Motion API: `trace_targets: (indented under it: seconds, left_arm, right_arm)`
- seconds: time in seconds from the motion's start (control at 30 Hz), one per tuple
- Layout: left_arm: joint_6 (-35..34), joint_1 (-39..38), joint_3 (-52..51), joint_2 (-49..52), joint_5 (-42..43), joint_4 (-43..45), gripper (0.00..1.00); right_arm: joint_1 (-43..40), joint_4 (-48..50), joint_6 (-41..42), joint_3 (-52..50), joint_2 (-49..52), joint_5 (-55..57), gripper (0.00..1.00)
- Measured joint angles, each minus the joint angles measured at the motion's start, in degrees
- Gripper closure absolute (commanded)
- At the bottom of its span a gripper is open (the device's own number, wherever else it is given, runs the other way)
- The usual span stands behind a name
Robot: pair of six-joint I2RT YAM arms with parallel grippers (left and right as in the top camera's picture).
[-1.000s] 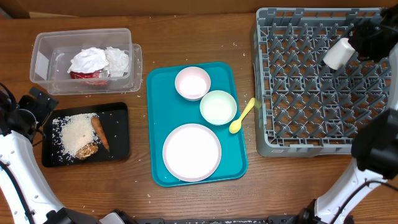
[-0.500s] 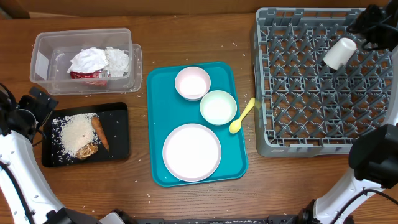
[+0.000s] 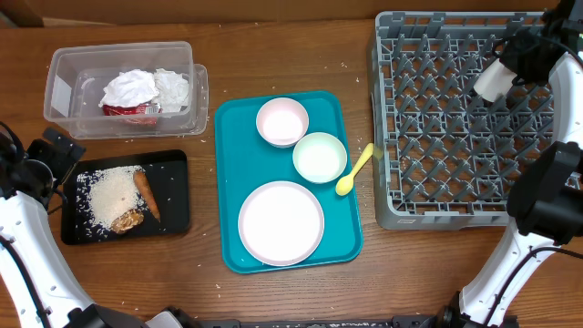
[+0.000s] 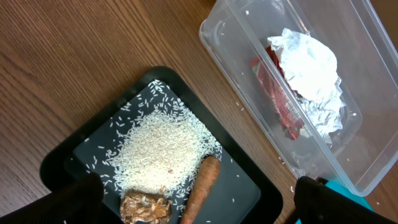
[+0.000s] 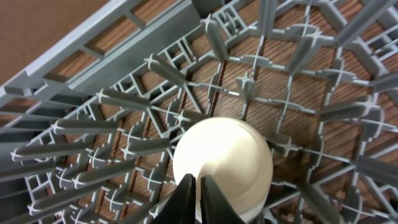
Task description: Sort waste into correct bins and load items into the dishwasher
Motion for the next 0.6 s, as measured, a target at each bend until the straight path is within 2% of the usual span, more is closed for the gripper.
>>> trace_targets:
  seconds: [0.6]
  left_arm:
    - [0.0, 0.0, 0.0, 0.0, 0.0, 0.0, 0.00]
  right_arm:
    - [0.0, -6.4, -0.6, 0.0, 0.0, -0.8, 0.96]
